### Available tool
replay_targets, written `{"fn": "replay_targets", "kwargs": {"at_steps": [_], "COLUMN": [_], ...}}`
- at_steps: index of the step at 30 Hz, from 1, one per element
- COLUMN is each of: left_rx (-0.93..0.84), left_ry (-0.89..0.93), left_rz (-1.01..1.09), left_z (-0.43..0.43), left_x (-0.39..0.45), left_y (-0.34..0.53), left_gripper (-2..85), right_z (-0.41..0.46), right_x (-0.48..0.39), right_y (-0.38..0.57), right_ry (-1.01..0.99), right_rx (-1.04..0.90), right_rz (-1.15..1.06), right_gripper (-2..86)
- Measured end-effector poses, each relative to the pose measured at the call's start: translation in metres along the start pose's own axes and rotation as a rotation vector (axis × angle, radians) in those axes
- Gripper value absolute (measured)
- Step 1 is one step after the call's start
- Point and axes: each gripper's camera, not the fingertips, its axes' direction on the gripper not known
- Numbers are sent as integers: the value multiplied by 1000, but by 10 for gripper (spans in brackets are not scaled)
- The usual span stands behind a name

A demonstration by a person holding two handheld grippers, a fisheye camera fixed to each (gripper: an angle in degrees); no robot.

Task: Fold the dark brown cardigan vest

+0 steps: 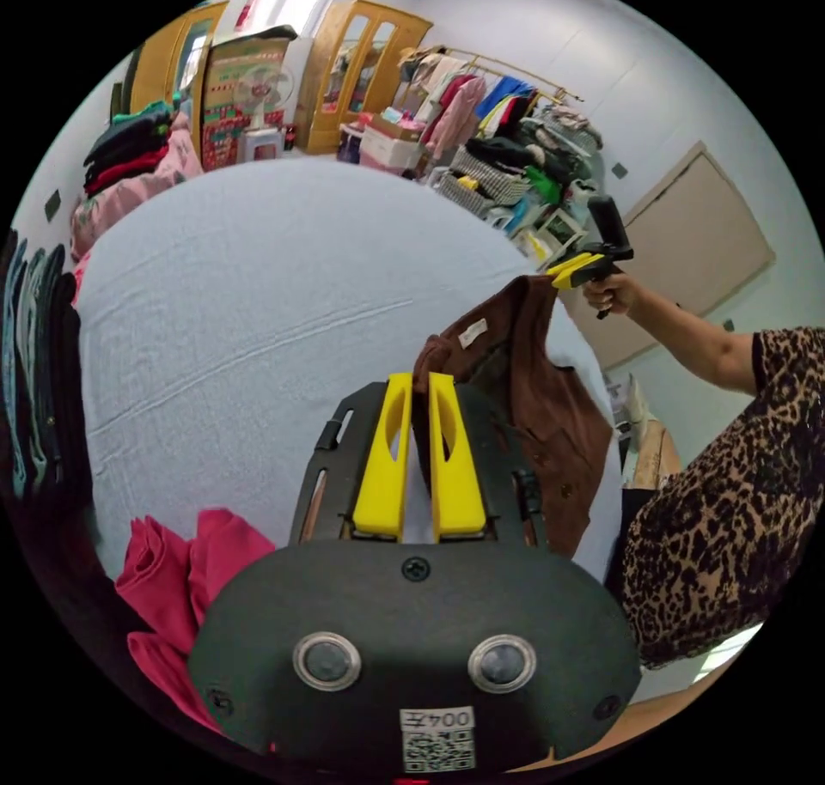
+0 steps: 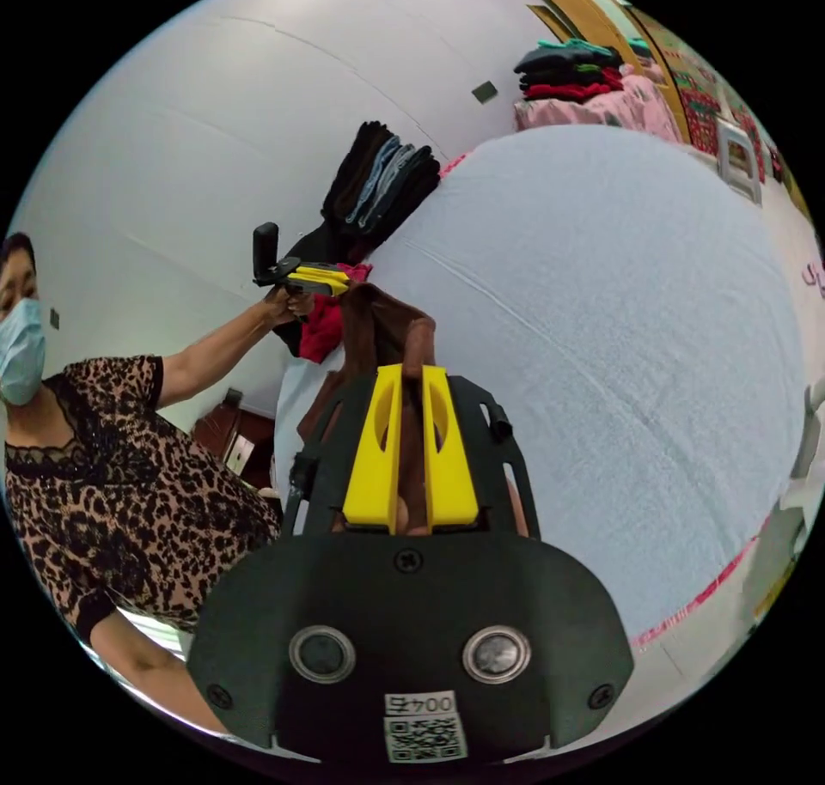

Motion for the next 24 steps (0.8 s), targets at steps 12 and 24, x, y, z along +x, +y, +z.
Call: {"fn": "replay_targets", "kwargs": {"at_steps": [12, 24], "left_rx": [5, -254], "left_ry": [-68, -82], "left_rz": [218, 124], "left_z": [-72, 25], "left_x": [196, 239], "left_y": [158, 273], "left_gripper": [17, 26], "right_z": [37, 137], "right_x": [-123, -106], "right_y": [139, 254], "right_ry": [192, 168], "right_rx": [-43, -122], "right_rz": [11, 347], "right_gripper": [51, 59]}}
